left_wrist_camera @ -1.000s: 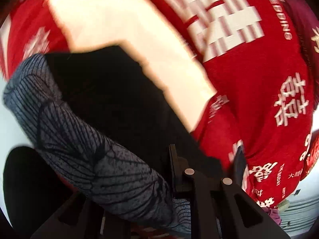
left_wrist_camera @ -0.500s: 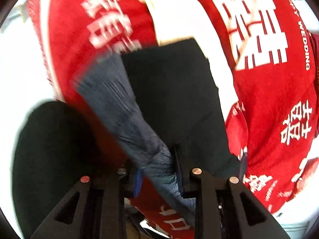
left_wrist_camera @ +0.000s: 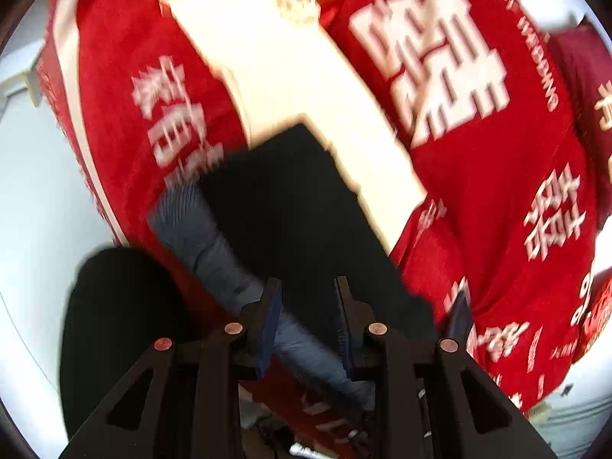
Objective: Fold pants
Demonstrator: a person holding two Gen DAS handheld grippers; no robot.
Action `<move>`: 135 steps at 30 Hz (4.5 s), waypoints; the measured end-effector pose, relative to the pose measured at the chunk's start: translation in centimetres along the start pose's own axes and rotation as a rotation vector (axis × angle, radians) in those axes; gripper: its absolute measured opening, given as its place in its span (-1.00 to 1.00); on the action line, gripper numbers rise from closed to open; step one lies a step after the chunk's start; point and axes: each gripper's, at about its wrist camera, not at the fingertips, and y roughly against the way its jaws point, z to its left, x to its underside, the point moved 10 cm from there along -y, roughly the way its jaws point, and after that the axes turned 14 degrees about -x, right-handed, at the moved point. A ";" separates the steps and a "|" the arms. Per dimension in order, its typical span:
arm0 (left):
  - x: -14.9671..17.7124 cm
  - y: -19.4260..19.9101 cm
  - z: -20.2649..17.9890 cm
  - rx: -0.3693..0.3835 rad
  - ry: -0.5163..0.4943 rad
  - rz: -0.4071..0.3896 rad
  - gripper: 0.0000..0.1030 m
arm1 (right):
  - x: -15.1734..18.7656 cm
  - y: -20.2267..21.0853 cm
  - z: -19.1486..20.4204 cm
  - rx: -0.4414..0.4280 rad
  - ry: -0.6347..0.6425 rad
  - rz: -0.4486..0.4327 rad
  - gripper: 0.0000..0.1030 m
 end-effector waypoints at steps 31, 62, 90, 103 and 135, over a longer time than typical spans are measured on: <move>15.5 -10.9 -13.9 -0.097 -0.669 0.258 -0.46 | 4.9 0.8 -21.6 0.000 -0.990 0.012 0.86; 26.6 -12.0 -23.0 -0.074 -1.021 0.219 0.05 | 16.3 14.5 -21.9 0.127 -1.172 -0.312 0.97; 25.9 -11.6 -22.2 -0.074 -0.992 0.264 0.05 | 35.7 12.1 -15.6 0.051 -1.627 -0.446 -0.39; 26.1 -11.9 -22.4 -0.102 -0.999 0.255 0.05 | 40.1 16.1 -19.2 -0.009 -1.712 -0.730 -0.87; 25.7 -9.9 -17.3 -0.096 -1.136 0.232 0.06 | 20.5 6.6 -9.4 -0.262 -0.983 -0.272 0.31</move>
